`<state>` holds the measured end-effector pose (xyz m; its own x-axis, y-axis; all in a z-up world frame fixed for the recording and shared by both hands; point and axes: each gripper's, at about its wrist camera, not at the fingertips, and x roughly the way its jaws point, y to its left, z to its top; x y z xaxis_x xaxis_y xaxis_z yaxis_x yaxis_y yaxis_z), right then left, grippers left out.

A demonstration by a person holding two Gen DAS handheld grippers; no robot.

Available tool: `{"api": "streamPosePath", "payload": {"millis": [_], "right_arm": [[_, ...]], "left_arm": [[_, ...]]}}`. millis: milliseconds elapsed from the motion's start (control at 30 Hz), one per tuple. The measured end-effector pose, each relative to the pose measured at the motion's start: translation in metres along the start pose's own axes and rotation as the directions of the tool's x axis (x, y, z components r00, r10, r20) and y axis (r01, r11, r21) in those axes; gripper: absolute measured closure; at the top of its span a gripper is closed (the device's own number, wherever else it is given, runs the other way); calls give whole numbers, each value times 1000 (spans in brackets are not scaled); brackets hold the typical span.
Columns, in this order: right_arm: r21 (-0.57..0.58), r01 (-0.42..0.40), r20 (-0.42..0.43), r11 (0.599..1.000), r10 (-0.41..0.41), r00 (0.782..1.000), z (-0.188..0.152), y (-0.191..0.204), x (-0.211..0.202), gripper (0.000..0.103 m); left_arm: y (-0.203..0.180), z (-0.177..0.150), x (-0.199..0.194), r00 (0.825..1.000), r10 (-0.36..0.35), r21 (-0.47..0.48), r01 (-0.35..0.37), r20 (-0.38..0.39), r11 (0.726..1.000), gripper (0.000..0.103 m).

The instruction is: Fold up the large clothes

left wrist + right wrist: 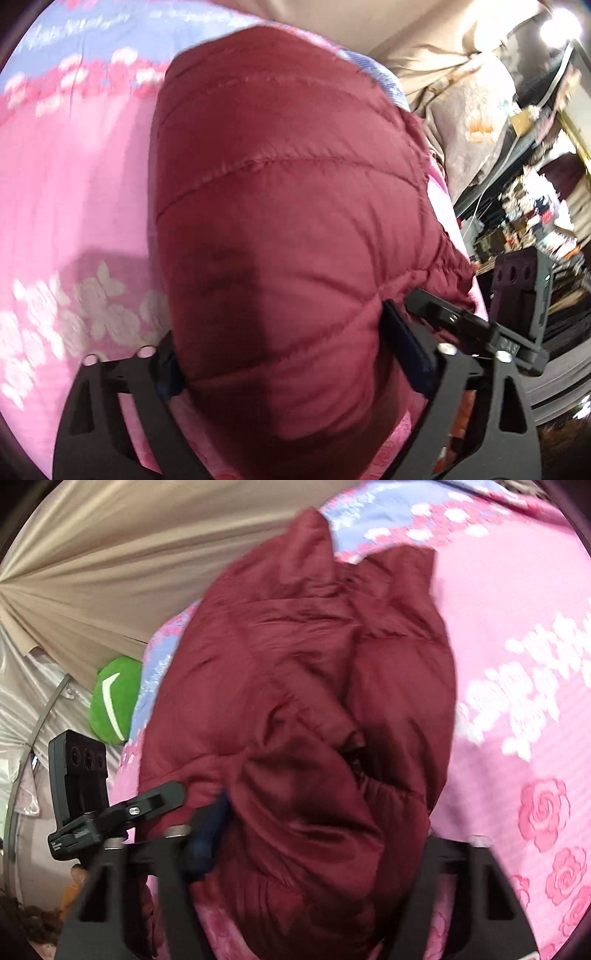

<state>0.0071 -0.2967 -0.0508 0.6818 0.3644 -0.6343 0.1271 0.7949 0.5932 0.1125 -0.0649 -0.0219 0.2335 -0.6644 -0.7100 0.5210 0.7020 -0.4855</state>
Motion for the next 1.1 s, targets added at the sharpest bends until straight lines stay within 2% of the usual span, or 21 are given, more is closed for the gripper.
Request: {"api": "streamPosePath", "payload": {"millis": [100, 167, 300, 400, 467, 600, 700, 767, 800, 833, 933, 967, 1000, 1067, 1100], "right_arm": [[-39, 20, 46, 999, -18, 999, 4, 20, -5, 75], [-74, 27, 86, 997, -21, 996, 8, 35, -13, 79], [-159, 70, 187, 985, -39, 982, 18, 72, -35, 83], [-219, 93, 277, 971, -29, 960, 29, 99, -62, 83], [-267, 115, 347, 957, -16, 938, 36, 118, -84, 83], [-366, 145, 477, 919, 52, 877, 48, 164, -118, 83], [-464, 160, 561, 872, 149, 814, 53, 204, -137, 83], [-513, 157, 582, 844, 207, 787, 59, 225, -138, 82], [-536, 149, 583, 831, 237, 777, 63, 234, -137, 82], [-567, 134, 579, 812, 278, 767, 69, 247, -130, 82], [-612, 69, 542, 788, 354, 763, 87, 268, -105, 80], [-618, 41, 521, 785, 370, 769, 96, 275, -89, 80], [-617, 20, 504, 787, 376, 777, 103, 280, -74, 79], [-605, -39, 439, 795, 374, 817, 120, 282, -32, 78], [-583, -64, 405, 810, 358, 841, 127, 281, -4, 77]], "left_arm": [[-11, 11, -13, 999, -10, 55, 8, 35, 998, 38], [-19, 20, -24, 997, -23, 96, 16, 68, 995, 44], [-40, 40, -50, 988, -59, 173, 33, 146, 984, 53], [-58, 55, -81, 971, -99, 246, 43, 219, 968, 54], [-71, 60, -107, 952, -123, 304, 33, 282, 952, 54], [-96, 66, -161, 888, -159, 404, -33, 431, 914, 54], [-101, 71, -208, 820, -190, 451, -91, 541, 888, 54], [-96, 73, -239, 762, -205, 471, -145, 614, 870, 53], [-92, 73, -246, 747, -206, 471, -158, 632, 868, 53], [-85, 75, -257, 722, -204, 467, -183, 661, 865, 53], [-59, 79, -272, 682, -180, 450, -240, 708, 860, 49], [-49, 81, -273, 678, -160, 439, -262, 718, 859, 49], [-36, 83, -273, 680, -131, 424, -285, 722, 860, 48], [-7, 91, -263, 690, -59, 378, -320, 721, 869, 47], [8, 96, -254, 701, -32, 363, -329, 712, 872, 45]]}}
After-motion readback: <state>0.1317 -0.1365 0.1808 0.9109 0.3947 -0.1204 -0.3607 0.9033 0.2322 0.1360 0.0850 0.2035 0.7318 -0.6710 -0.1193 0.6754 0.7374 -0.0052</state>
